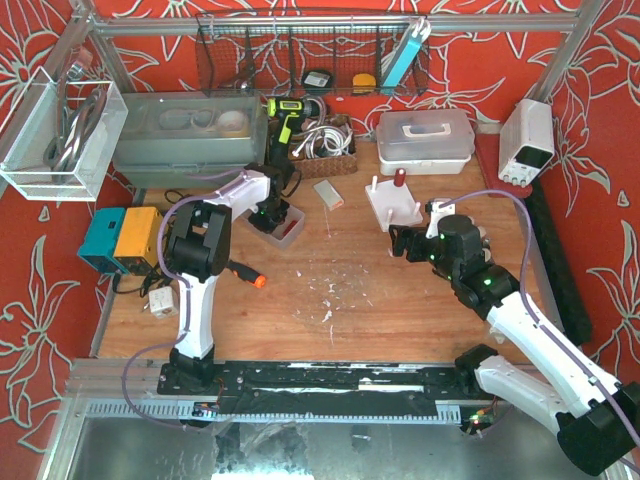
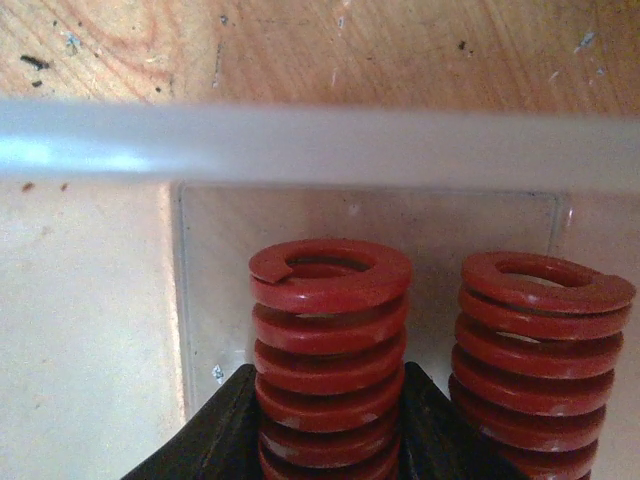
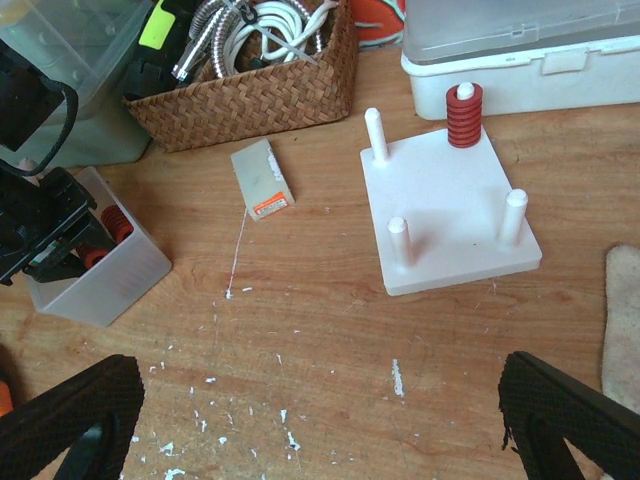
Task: Install the large spring
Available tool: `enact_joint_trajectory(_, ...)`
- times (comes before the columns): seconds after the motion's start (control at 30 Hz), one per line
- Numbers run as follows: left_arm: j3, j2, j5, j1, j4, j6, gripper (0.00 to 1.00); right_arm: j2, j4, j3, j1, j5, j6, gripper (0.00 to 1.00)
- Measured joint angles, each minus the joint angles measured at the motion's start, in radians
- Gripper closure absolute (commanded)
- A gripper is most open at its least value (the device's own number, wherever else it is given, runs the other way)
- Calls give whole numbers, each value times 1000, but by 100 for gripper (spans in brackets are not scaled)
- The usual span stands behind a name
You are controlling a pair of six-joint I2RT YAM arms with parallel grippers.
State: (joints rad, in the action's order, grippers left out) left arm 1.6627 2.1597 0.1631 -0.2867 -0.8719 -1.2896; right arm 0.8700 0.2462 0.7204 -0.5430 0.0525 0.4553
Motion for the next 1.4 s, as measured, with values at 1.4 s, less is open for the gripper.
enact_joint_trajectory(1.4,-1097,-1043,-121,-236,1201,919,100,56,78,86,0,-21,-14,2)
